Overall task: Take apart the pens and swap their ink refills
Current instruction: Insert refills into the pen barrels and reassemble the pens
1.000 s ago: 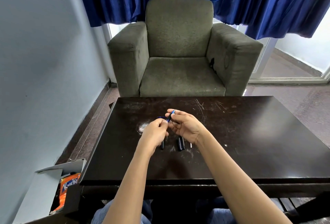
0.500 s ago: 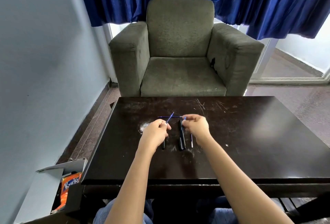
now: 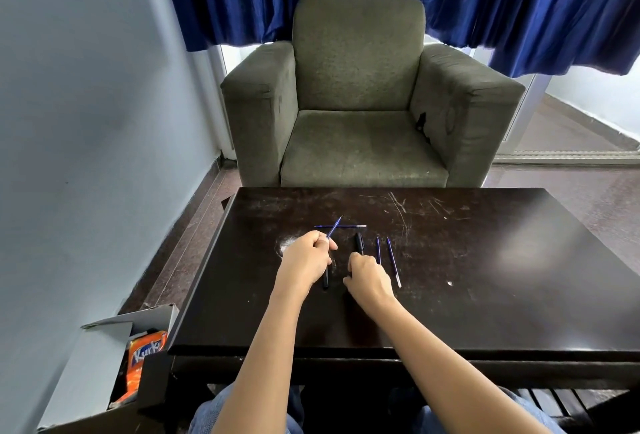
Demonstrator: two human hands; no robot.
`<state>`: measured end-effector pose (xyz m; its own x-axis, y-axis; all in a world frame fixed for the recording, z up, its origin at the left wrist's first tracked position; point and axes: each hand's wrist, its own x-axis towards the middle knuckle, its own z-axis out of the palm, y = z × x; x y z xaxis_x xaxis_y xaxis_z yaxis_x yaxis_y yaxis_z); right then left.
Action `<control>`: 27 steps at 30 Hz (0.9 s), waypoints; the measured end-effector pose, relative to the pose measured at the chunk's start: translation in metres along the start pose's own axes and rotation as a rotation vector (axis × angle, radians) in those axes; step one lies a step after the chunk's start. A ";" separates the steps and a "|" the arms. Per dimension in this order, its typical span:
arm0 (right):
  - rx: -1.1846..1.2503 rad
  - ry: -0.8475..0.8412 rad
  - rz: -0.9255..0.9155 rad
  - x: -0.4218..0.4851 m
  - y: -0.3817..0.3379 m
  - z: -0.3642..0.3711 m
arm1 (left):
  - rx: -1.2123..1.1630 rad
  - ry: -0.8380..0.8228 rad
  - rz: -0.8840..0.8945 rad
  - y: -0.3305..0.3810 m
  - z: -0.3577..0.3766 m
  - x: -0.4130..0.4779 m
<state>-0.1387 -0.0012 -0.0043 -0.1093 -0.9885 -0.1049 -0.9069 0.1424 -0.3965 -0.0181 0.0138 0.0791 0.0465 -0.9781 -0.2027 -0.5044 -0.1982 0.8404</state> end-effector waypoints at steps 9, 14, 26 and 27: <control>0.977 -0.059 0.084 0.006 -0.016 -0.037 | -0.061 0.050 -0.012 0.001 -0.001 0.000; 1.382 -0.352 0.015 -0.004 -0.024 -0.057 | -0.019 0.011 -0.010 0.003 -0.001 -0.001; 1.519 -0.093 0.226 0.082 -0.026 -0.085 | -0.008 0.042 -0.074 0.004 0.005 0.005; 1.385 -0.040 0.193 0.094 -0.024 -0.082 | 0.006 0.044 -0.077 0.003 0.005 0.006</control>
<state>-0.1603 -0.1014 0.0698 -0.1522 -0.9488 -0.2770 0.2576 0.2325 -0.9379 -0.0235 0.0071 0.0784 0.1229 -0.9619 -0.2441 -0.5034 -0.2724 0.8200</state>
